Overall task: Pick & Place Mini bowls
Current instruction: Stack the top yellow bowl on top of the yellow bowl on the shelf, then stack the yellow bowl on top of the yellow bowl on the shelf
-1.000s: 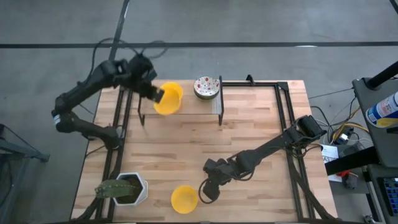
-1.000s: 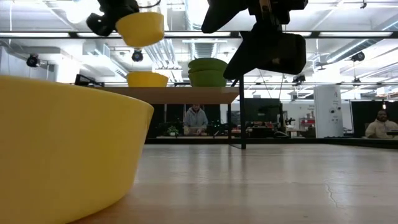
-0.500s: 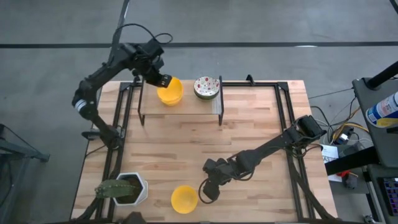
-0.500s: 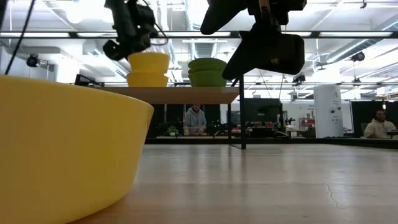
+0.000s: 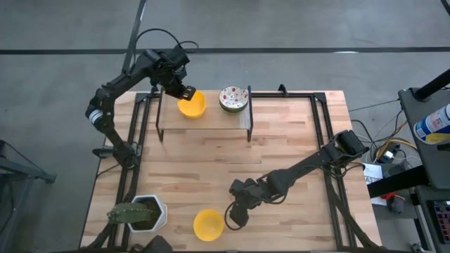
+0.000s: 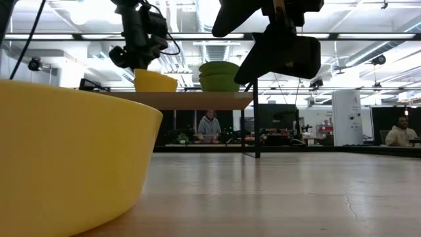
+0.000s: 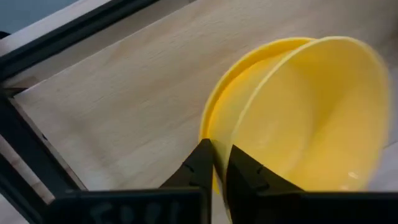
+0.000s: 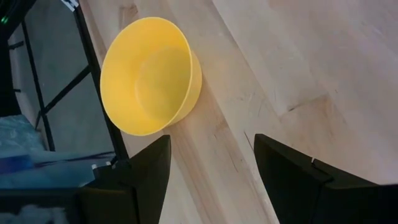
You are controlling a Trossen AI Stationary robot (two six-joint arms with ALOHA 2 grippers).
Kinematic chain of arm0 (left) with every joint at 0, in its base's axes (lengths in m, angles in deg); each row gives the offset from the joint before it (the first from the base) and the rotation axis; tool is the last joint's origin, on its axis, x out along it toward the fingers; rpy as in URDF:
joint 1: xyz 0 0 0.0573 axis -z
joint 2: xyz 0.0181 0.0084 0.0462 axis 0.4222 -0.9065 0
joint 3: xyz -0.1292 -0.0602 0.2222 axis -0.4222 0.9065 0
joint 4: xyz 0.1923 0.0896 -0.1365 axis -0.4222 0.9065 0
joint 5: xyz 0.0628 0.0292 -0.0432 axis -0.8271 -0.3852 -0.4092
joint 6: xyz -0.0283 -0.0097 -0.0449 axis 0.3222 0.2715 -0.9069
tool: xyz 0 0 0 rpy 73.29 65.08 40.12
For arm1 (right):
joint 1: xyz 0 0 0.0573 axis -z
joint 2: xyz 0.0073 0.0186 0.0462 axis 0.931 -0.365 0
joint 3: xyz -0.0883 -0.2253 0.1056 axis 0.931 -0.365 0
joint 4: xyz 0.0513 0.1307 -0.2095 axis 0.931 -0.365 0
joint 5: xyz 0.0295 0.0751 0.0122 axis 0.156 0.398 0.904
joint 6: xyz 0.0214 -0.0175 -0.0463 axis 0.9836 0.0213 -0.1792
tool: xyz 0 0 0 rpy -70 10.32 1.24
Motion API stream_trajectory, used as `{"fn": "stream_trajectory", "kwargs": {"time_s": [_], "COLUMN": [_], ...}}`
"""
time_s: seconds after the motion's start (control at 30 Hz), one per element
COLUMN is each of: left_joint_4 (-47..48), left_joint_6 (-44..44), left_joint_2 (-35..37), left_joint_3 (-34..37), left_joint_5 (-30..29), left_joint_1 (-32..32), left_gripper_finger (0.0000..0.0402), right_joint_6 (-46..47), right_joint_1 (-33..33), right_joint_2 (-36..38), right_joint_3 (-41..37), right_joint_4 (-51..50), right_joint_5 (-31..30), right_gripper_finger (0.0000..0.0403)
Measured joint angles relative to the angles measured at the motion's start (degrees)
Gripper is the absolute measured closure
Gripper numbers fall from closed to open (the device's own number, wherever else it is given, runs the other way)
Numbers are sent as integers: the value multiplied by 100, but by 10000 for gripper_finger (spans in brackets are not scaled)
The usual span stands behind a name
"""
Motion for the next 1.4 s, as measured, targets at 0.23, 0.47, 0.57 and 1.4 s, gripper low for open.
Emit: {"fn": "stream_trajectory", "kwargs": {"time_s": [0.23, 0.47, 0.57, 1.4], "left_joint_4": [13, -10, -10, -758], "left_joint_6": [84, 154, 163, -595], "left_joint_2": [12, 260, 421, 2812], "left_joint_3": [0, -170, -334, -450], "left_joint_5": [-2, -151, -124, 306], "left_joint_1": [-4, -4, 8, 645], "left_gripper_finger": [307, 272, 271, 271], "right_joint_6": [147, 839, 1106, 1473], "right_joint_1": [2, 2, 2, 97], "right_joint_2": [0, 0, 0, -1578], "right_joint_3": [0, 0, 0, 2826], "right_joint_4": [2, 41, 126, -2166], "right_joint_5": [0, 19, 20, 197], "right_gripper_finger": [177, 177, 177, 177]}}
